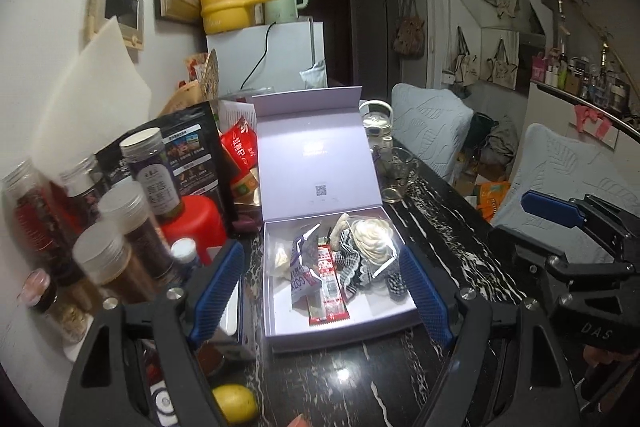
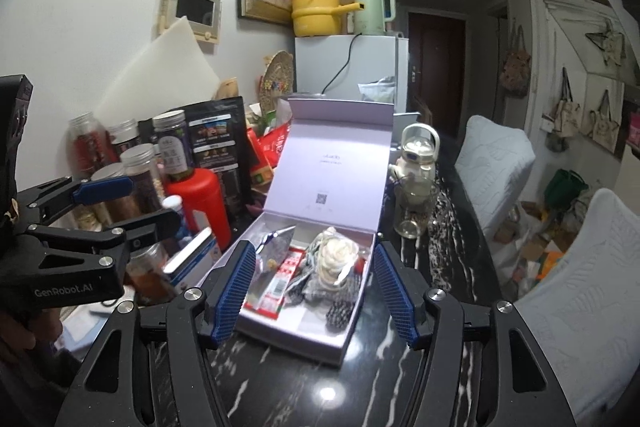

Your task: Organize soft objects

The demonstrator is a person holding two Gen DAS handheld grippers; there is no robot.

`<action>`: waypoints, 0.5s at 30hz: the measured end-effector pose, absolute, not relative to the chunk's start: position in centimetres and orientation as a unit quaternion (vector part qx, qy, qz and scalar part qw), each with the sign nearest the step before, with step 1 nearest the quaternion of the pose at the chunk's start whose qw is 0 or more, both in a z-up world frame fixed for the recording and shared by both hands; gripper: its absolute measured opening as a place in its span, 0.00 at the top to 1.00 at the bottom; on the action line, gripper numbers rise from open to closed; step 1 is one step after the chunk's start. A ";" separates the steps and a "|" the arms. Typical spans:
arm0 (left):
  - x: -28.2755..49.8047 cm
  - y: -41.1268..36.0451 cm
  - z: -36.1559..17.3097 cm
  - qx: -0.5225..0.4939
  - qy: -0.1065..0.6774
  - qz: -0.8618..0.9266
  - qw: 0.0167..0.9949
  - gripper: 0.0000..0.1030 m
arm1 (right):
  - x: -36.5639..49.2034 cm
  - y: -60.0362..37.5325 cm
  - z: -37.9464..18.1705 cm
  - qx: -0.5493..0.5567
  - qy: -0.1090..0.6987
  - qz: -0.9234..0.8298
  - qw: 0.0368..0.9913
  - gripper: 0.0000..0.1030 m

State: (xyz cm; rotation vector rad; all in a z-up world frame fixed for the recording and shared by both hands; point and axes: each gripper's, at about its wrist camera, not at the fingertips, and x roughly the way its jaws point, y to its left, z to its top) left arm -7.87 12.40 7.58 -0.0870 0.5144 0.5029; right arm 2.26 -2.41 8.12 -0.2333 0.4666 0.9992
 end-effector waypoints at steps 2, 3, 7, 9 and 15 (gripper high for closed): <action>-9.1 11.5 7.5 -0.040 0.244 0.248 0.937 0.22 | 1.3 -3.2 8.0 -0.110 0.221 0.466 0.850 0.30; -9.5 11.1 7.4 -0.040 0.243 0.249 0.937 0.22 | 0.7 -3.7 7.8 -0.110 0.220 0.462 0.852 0.29; -11.5 9.6 6.3 -0.040 0.240 0.249 0.937 0.22 | -1.6 -5.7 6.6 -0.110 0.228 0.448 0.857 0.29; -12.3 9.0 5.5 -0.043 0.246 0.248 0.936 0.22 | -2.6 -6.8 5.8 -0.107 0.235 0.443 0.859 0.29; -14.9 7.8 3.2 -0.061 0.248 0.260 0.931 0.22 | -5.8 -9.4 4.3 -0.113 0.235 0.424 0.867 0.25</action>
